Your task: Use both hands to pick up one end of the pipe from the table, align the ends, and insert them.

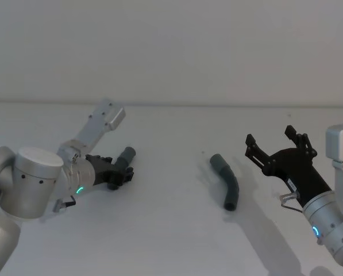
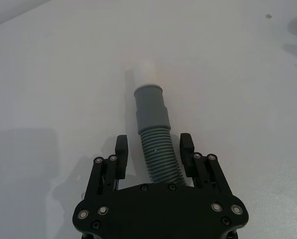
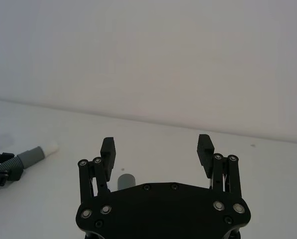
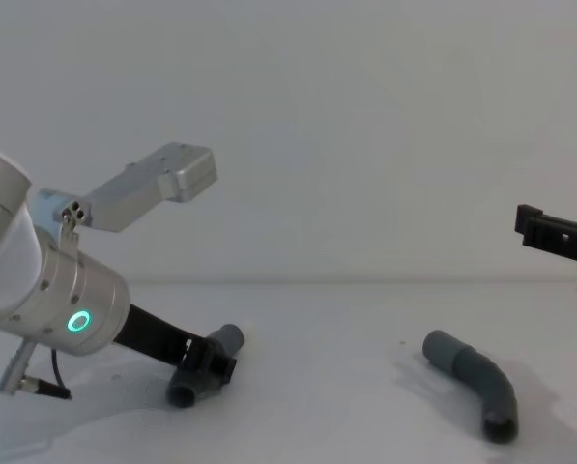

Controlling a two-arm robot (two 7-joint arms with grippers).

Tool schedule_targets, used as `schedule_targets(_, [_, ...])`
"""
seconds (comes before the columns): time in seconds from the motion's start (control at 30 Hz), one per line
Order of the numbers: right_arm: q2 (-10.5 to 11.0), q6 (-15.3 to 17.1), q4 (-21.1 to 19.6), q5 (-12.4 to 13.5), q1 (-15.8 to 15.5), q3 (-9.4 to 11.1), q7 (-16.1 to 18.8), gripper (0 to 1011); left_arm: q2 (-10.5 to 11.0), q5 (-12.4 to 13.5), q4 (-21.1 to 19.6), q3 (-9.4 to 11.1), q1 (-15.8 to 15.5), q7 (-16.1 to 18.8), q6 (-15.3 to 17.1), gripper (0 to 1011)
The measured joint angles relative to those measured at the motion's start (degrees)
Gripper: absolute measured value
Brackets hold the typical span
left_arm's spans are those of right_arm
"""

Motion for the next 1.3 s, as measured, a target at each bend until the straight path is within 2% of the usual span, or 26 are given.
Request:
schedule_targets(0.3, [0.0,2.0,-1.1,0.0,-0.4,-0.1,0.3,1001,0.0,0.0,0.0,0.0,0.0,0.0,0.0,563])
schedule_targets(0.5, [0.4,5.1,-2.3,0.3,-0.7,-0.3,0.9,1001,0.0,0.0,0.0,0.0,0.0,0.0,0.0,519])
schedule_targets(0.93, [1.5,15.7,-4.3,0.5,-0.2,-1.3,1.8,1001,0.0,0.0,0.0,0.0,0.0,0.0,0.0,423])
schedule_targets(1.3, [0.0,22.6,-3.6,-0.4,2.4,-2.9,0.9,1001,0.0,0.0,0.0,0.0,0.0,0.0,0.0,353])
